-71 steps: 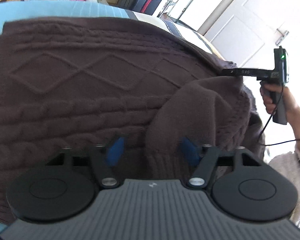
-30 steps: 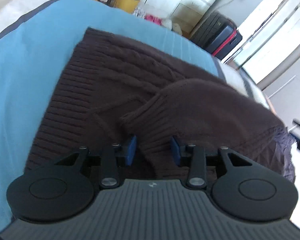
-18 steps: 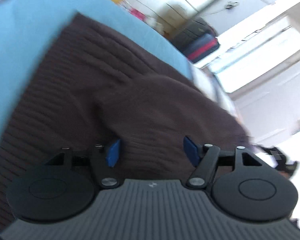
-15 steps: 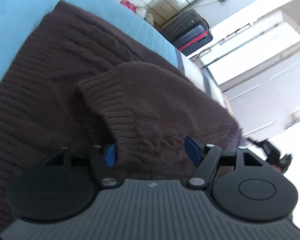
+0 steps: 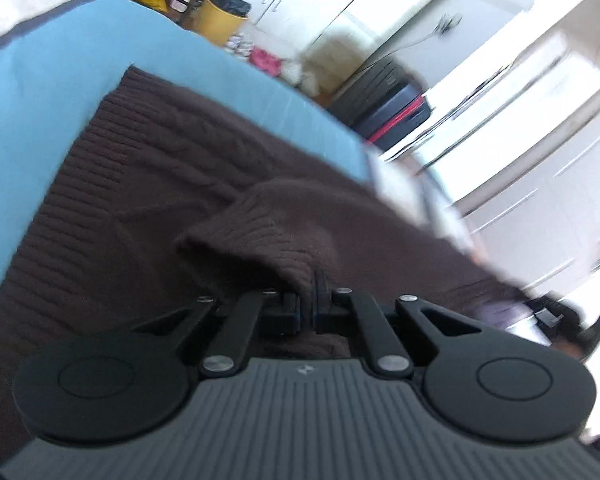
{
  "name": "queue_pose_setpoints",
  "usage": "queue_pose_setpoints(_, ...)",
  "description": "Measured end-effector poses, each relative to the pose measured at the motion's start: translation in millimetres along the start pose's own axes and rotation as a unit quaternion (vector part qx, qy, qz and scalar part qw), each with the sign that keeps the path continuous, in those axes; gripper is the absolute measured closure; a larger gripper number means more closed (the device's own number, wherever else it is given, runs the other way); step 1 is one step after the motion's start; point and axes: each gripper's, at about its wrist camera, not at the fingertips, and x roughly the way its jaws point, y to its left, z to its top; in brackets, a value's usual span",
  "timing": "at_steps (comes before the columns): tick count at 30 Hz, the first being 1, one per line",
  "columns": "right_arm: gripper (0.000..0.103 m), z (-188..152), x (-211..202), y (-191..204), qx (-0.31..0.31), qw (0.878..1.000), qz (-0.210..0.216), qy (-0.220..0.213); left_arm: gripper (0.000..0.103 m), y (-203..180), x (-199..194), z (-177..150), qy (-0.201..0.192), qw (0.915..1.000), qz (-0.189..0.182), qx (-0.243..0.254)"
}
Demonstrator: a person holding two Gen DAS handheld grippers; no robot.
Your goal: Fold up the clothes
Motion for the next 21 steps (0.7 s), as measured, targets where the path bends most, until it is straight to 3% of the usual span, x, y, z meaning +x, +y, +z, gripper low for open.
queue_pose_setpoints(2,0.092,9.4,-14.8,-4.6,0.027,0.999,0.009,0.019,0.099,4.1,-8.7,1.6,0.015,0.9993,-0.021,-0.028)
queue_pose_setpoints(4,0.092,10.1,-15.4,-16.0,0.060,0.996,-0.019,0.060,0.099,4.5,-5.5,-0.7,0.032,0.9993,0.014,-0.016)
queue_pose_setpoints(6,0.093,3.8,-6.3,-26.7,0.068,0.992,-0.060,0.086,0.099,2.7,1.2,-6.6,0.043,0.9959,0.077,0.016)
queue_pose_setpoints(8,0.093,-5.8,0.6,-35.5,0.067,0.990,-0.082,0.097,0.099,2.4,8.7,-10.3,0.049,0.9937,0.095,0.033)
queue_pose_setpoints(10,0.093,-8.2,3.2,-37.3,0.068,0.990,-0.074,0.096,0.090,5.4,11.3,-11.0,0.050,0.9942,0.092,0.025)
queue_pose_setpoints(12,0.091,-7.3,2.9,-37.4,0.076,0.992,-0.060,0.079,0.067,9.5,14.4,-11.6,0.054,0.9960,0.071,0.009)
queue_pose_setpoints(13,0.085,-7.5,3.0,-38.3,0.085,0.992,-0.051,0.076,0.056,14.6,11.3,-13.1,0.054,0.9970,0.056,0.000)
queue_pose_setpoints(16,0.076,-9.2,5.4,-42.2,0.114,0.990,-0.025,0.073,0.049,22.1,13.1,-16.4,0.052,0.9979,0.033,-0.019)
queue_pose_setpoints(18,0.072,-13.2,13.1,-43.2,0.124,0.989,-0.008,0.078,0.048,22.7,24.8,-12.7,0.071,0.9972,0.022,-0.003)
queue_pose_setpoints(19,0.069,-16.4,16.3,-43.7,0.129,0.988,0.001,0.081,0.053,17.7,28.0,-10.6,0.073,0.9966,0.032,0.021)
queue_pose_setpoints(20,0.068,-19.6,19.5,-44.2,0.134,0.987,0.010,0.084,0.083,11.6,30.7,-8.4,0.072,0.9952,0.045,0.049)
queue_pose_setpoints(21,0.068,-24.0,22.9,-43.2,0.130,0.988,0.012,0.088,0.101,5.5,33.4,-6.3,0.072,0.9929,0.058,0.076)
